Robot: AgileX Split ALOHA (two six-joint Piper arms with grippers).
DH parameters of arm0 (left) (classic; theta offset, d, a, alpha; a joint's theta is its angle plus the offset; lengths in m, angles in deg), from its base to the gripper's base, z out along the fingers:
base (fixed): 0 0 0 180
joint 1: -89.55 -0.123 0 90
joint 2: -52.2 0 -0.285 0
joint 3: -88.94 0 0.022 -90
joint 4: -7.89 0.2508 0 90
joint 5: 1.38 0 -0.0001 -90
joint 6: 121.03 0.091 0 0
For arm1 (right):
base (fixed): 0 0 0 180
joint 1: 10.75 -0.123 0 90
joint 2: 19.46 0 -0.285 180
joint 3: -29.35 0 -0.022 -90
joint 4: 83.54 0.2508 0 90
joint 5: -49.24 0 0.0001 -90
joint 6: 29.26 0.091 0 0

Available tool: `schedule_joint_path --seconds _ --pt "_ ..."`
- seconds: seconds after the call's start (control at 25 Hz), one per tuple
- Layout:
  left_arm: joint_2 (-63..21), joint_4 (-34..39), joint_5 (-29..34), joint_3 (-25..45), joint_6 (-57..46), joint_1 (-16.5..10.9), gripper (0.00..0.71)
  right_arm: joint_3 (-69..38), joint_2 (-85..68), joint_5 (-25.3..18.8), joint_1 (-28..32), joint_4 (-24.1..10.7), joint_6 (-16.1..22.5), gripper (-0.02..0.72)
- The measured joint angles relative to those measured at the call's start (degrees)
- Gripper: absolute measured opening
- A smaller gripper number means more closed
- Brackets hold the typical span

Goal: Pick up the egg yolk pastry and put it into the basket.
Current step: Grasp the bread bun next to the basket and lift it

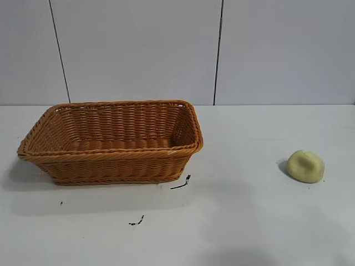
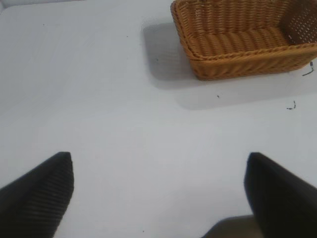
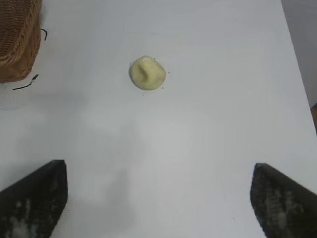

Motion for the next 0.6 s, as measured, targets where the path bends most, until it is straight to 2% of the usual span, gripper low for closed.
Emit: schedule_joint_path --seconds 0.12,0.6 --pt "0.0 0.0 0.0 0.0 0.0 0.0 0.696 4.5 11.4 1.6 0.0 0.1 0.4 0.693" --pt "0.0 0.0 0.0 0.0 0.0 0.0 0.696 25.1 52.5 1.4 0.0 0.6 0.7 0.693"
